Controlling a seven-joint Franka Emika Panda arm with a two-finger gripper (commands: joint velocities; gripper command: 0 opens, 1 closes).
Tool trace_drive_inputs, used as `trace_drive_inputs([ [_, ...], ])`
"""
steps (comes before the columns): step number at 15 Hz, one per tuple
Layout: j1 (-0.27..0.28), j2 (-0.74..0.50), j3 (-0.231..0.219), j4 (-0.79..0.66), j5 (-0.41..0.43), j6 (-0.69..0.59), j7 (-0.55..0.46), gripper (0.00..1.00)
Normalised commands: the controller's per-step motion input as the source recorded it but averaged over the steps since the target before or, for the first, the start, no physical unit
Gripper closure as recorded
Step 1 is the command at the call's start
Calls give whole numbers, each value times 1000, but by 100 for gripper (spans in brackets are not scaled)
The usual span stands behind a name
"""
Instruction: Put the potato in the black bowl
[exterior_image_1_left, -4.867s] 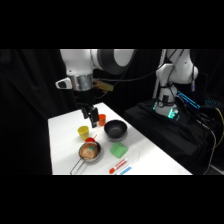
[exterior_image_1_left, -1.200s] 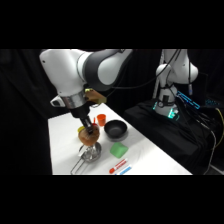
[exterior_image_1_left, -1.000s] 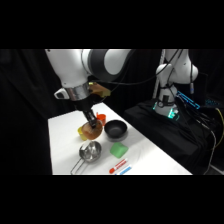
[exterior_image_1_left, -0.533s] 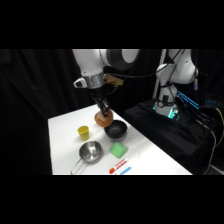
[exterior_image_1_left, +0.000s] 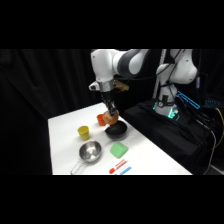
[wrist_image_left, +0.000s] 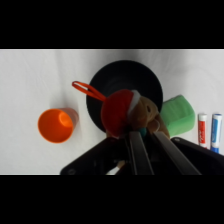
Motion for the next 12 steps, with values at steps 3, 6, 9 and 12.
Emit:
trace_drive_inputs([
  [3, -66, -62, -28, -314, 26, 381, -138, 93],
  [6, -36, 5, 3, -202, 44, 314, -141, 92],
  [9, -26, 87, 20, -76, 77, 309, -170, 53],
  [12, -42, 105, 18, 36, 83, 257, -198, 29],
])
